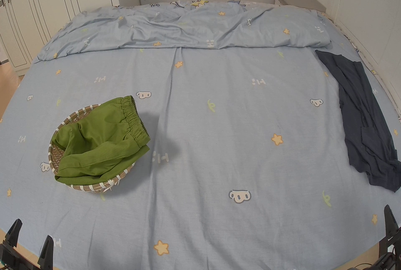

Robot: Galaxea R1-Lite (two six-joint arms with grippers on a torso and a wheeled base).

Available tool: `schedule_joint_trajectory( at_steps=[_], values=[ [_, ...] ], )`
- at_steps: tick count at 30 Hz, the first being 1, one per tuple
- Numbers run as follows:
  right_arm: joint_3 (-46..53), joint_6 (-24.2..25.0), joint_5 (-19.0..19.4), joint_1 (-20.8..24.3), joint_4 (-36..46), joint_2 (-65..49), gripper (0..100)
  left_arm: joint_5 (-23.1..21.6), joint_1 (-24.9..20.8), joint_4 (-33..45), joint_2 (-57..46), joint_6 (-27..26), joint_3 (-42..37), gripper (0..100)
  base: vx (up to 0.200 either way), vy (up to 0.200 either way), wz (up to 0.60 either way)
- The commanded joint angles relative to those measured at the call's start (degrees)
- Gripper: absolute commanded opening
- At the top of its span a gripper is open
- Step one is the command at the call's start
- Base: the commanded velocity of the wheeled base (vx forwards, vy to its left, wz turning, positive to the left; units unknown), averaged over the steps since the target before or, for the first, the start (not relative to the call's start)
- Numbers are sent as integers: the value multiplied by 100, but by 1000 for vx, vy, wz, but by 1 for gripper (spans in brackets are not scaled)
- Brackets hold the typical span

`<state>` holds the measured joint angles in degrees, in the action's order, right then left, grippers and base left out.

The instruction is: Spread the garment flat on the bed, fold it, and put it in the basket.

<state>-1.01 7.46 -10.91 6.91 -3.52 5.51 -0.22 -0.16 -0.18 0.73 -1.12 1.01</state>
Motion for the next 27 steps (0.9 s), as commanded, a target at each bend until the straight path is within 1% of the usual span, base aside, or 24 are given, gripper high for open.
schedule_joint_trajectory(
  at_steps=[1,2,3,4,5,6,7,8,10,13,27],
  values=[
    [101,-219,115,-401,45,-32,100,-189,-2,36,-47,-37,-92,100,0,0,0],
    [101,-219,115,-401,45,-32,100,-189,-2,36,-47,-37,-92,100,0,0,0],
    [101,-403,344,-647,53,-120,100,-180,-2,45,-47,-11,-92,100,0,0,0],
    [101,-693,643,-814,45,-287,100,-189,-2,36,-47,-20,-92,100,0,0,0],
    [101,-869,836,-797,36,-340,100,-189,-2,36,-47,-20,-92,100,0,0,0],
    [101,-966,950,-788,36,-340,100,-189,-2,36,-47,-20,-92,100,0,0,0],
    [101,-957,994,-788,53,-340,100,-189,-11,36,-47,-20,-92,100,0,0,0],
    [101,-983,1144,-753,291,-393,100,-189,-2,36,-47,-20,-92,100,0,0,0],
    [84,-966,1205,-691,484,-542,100,-189,-11,45,-47,-20,-92,100,0,0,0],
    [101,-834,1197,-700,414,-533,100,-189,-11,36,-47,-20,-92,100,0,0,0],
    [101,-764,1144,-709,344,-525,100,-189,-2,36,-47,-20,-92,100,0,0,0]
  ],
)
